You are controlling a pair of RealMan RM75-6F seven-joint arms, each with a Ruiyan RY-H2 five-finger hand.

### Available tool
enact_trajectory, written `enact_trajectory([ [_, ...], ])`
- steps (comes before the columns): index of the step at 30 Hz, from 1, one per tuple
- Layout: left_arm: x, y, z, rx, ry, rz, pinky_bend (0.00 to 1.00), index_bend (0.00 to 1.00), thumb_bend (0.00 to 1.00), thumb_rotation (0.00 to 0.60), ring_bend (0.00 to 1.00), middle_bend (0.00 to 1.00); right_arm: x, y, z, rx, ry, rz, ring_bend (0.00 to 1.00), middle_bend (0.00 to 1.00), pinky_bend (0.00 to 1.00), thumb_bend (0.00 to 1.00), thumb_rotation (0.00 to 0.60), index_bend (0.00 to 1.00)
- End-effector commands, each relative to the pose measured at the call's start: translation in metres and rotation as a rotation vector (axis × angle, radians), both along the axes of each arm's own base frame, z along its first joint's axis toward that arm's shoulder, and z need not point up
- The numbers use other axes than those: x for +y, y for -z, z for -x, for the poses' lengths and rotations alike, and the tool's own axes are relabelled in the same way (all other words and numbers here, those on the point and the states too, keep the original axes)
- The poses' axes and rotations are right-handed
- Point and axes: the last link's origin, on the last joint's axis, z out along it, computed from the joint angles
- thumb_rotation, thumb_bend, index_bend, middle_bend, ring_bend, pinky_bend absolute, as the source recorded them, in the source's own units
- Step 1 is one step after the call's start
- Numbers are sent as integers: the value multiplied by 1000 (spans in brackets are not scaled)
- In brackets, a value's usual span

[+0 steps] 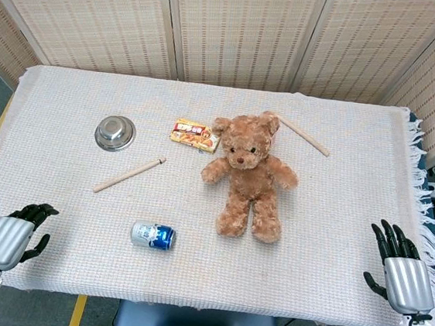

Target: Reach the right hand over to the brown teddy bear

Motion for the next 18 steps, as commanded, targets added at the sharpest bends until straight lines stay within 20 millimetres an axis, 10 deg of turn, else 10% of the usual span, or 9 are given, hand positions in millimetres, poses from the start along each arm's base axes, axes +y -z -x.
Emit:
enact_trajectory([
  [1, 0, 0, 1, 7, -1, -2, 478, 275, 438, 600, 241, 237, 0, 0, -1, -5, -2, -3, 0, 0, 189, 118, 600, 0],
  [18, 2, 0, 1, -13, -1, 6, 479, 276, 438, 600, 242, 239, -24, 14, 7, 81, -67, 130, 1, 48, 237, 118, 600, 14],
])
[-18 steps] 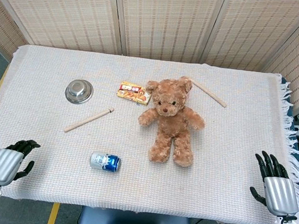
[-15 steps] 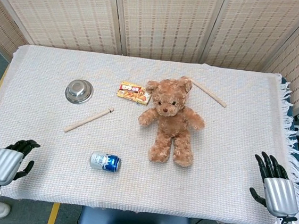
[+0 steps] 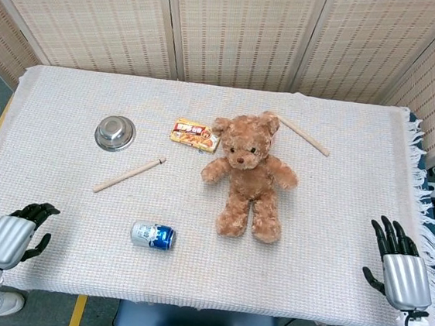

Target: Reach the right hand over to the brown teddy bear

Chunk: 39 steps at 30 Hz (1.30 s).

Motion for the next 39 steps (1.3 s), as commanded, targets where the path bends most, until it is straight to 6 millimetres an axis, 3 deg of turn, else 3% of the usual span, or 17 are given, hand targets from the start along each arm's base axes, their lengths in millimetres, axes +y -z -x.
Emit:
enact_trajectory([
  [1, -1, -2, -1, -13, 3, -4, 479, 276, 438, 600, 243, 239, -19, 9, 6, 91, -62, 108, 14, 81, 256, 118, 600, 43],
  [4, -3, -4, -1, -11, 9, -11, 479, 276, 438, 600, 243, 240, -33, 18, 9, 130, -135, 157, 71, 164, 326, 118, 600, 132],
  [8, -3, -4, -1, -13, 7, -12, 478, 278, 438, 600, 245, 243, -39, 23, 11, 135, -160, 159, 97, 194, 350, 118, 600, 160],
  [13, -2, 0, -1, -5, 4, 7, 478, 278, 438, 600, 245, 244, -82, 51, 6, 118, -267, 84, 100, 198, 350, 119, 600, 177],
  [19, -3, -2, -1, -10, 2, 4, 478, 278, 438, 600, 246, 244, -106, 72, -1, 107, -322, 25, 100, 202, 282, 118, 600, 220],
  [30, -3, -2, -1, -15, 3, 12, 479, 279, 439, 600, 246, 245, -123, 107, -29, 47, -463, 6, 100, 217, 254, 121, 600, 281],
  [39, -3, -2, -1, -20, 2, 15, 478, 281, 439, 600, 246, 245, -136, 112, -43, 17, -503, 54, 106, 220, 254, 155, 600, 290],
])
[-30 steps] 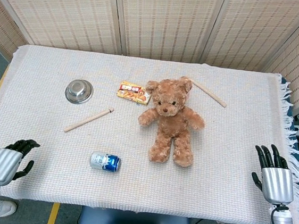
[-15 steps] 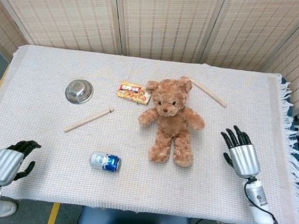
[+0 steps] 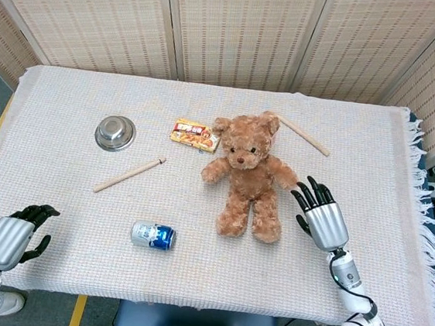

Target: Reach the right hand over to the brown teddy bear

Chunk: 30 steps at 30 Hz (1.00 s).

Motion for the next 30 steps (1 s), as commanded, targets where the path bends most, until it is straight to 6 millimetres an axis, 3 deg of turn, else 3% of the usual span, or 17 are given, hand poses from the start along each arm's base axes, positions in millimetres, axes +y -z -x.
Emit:
enact_trajectory([
  [1, 0, 0, 0, 0, 0, 2, 478, 281, 439, 600, 246, 245, -6, 1, -3, -12, 0, 12, 106, 220, 254, 175, 600, 290],
  [16, 0, 3, 0, 8, -1, 12, 478, 281, 438, 600, 247, 250, -43, 13, -7, -13, 88, 21, 106, 220, 254, 206, 600, 290],
  [30, -1, 2, 0, 2, 0, 12, 478, 282, 438, 600, 248, 251, -54, 24, -21, -38, 84, 34, 117, 235, 291, 206, 600, 292],
])
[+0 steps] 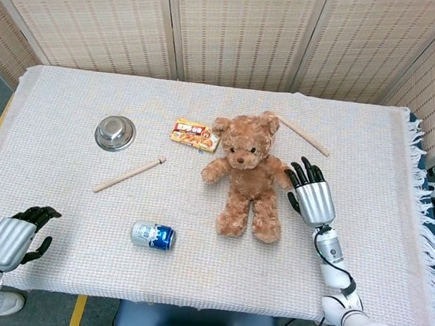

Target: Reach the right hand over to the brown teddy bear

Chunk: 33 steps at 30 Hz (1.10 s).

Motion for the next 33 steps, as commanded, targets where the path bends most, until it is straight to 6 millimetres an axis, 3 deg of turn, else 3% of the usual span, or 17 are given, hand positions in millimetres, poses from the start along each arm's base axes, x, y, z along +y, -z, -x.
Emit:
enact_trajectory([
  [1, 0, 0, 0, -1, -1, 1, 478, 282, 438, 600, 248, 251, -2, 2, -2, -1, 5, 6, 118, 236, 296, 206, 600, 295],
  [20, -2, 1, -1, -8, 7, 12, 478, 282, 439, 600, 248, 252, -9, 6, -7, 22, 16, 50, 264, 373, 494, 206, 600, 478],
  [33, -2, 2, -1, -3, 10, 21, 478, 282, 439, 600, 265, 252, -17, -3, -14, 30, 2, 96, 324, 423, 553, 223, 600, 544],
])
